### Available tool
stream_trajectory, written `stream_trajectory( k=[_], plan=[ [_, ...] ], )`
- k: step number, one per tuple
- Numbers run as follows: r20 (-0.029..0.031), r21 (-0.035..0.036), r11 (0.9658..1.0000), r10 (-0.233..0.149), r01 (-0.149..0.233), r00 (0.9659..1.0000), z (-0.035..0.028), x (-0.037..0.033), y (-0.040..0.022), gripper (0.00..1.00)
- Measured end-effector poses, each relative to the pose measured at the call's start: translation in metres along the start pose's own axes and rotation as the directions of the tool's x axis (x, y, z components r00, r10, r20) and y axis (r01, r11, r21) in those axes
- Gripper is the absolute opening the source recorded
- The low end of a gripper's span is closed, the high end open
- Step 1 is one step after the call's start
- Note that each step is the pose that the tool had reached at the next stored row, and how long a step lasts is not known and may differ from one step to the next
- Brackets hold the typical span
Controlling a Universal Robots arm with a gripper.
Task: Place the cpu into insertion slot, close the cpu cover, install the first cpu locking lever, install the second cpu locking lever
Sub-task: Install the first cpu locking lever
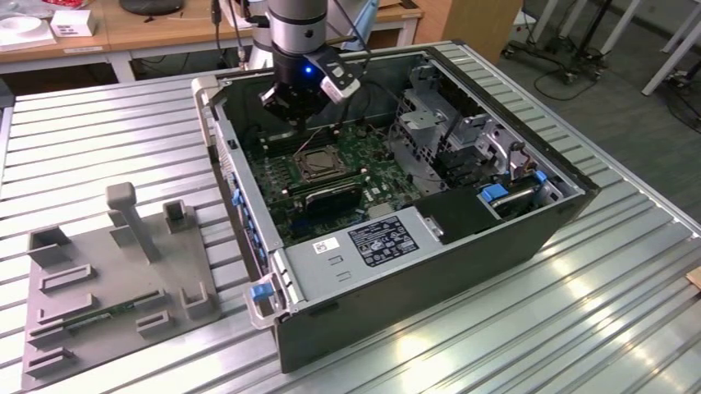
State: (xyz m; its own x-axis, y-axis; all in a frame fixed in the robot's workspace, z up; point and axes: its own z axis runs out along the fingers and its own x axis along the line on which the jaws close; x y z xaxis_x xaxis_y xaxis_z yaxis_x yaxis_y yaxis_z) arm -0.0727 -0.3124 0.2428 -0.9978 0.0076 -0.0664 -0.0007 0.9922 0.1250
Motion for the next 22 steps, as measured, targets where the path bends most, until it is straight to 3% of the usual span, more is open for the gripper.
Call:
stream_trajectory(
  k=[22],
  plan=[
    [0.002, -0.0006, 0.9999, 0.016, -0.016, 0.9999, 0.0056, -0.0043, -0.0007, 0.11]
  ],
)
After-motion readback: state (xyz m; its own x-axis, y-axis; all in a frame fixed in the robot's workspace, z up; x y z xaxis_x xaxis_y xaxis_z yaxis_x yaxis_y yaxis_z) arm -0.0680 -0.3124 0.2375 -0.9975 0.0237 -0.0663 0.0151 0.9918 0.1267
